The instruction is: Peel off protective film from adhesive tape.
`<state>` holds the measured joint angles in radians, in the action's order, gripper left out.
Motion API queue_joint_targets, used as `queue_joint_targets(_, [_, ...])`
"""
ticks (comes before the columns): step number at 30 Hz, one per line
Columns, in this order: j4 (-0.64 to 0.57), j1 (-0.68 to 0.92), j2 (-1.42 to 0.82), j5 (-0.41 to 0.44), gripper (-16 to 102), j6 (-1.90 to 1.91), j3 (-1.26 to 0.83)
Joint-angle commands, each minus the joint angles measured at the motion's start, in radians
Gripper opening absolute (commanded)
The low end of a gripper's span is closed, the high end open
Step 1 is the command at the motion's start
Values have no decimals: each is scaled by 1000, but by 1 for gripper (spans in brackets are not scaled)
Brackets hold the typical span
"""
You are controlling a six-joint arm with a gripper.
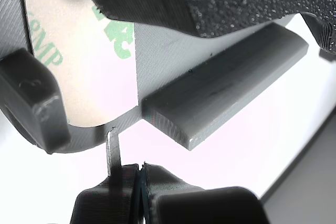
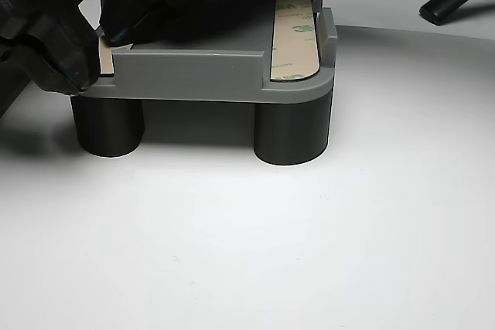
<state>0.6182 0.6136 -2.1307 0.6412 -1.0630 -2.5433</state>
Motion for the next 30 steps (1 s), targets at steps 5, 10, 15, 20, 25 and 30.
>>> queue_joint_targets(5, [-3,-12,-15,-2,-11,5,28])
queue_joint_targets(10, [-5,-12,-11,-2,-11,9,26])
queue_joint_targets(15, [-5,-11,-9,0,-11,9,28])
queue_joint_targets(20, [-5,-9,-5,0,-11,9,31])
queue_joint_targets(25, [0,-8,0,2,-11,11,38])
queue_joint_targets(30, [3,-8,-2,2,-11,12,38])
